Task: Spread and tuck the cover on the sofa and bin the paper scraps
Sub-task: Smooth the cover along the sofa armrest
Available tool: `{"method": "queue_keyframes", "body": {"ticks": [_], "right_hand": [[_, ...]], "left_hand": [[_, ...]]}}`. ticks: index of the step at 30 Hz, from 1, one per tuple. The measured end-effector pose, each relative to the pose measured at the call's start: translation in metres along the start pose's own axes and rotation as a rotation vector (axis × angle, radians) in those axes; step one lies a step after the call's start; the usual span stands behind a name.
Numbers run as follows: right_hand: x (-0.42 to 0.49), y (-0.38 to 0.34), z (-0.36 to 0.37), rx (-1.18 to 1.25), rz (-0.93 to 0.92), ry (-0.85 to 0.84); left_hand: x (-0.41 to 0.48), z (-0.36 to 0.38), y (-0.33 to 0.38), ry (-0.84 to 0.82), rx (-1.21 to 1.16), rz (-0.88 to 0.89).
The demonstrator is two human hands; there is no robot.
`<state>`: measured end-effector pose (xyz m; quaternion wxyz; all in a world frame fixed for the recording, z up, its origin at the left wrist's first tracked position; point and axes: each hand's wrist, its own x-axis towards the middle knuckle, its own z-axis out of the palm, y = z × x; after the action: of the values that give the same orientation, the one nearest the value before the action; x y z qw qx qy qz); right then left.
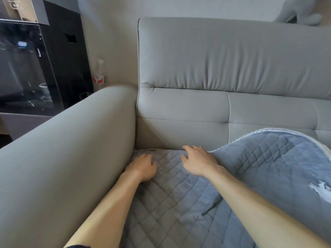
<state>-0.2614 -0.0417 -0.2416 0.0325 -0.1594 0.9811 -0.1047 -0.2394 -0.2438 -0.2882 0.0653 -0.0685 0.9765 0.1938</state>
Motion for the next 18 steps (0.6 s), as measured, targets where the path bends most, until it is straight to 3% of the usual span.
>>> {"method": "queue_keyframes", "body": {"ticks": [3, 7, 13, 18], "right_hand": [[0.013, 0.005, 0.009, -0.012, 0.035, -0.03], [0.039, 0.007, 0.027, 0.013, -0.004, -0.085], [0.052, 0.01, 0.056, -0.068, -0.012, 0.098], [0.071, 0.012, 0.063, -0.092, -0.02, 0.041]], "left_hand": [[0.014, 0.012, -0.002, 0.008, -0.038, 0.043], [0.03, 0.026, 0.001, 0.147, -0.102, 0.122], [0.054, 0.035, 0.012, 0.249, 0.111, 0.109], [0.073, 0.04, 0.016, 0.192, 0.209, 0.106]]}}
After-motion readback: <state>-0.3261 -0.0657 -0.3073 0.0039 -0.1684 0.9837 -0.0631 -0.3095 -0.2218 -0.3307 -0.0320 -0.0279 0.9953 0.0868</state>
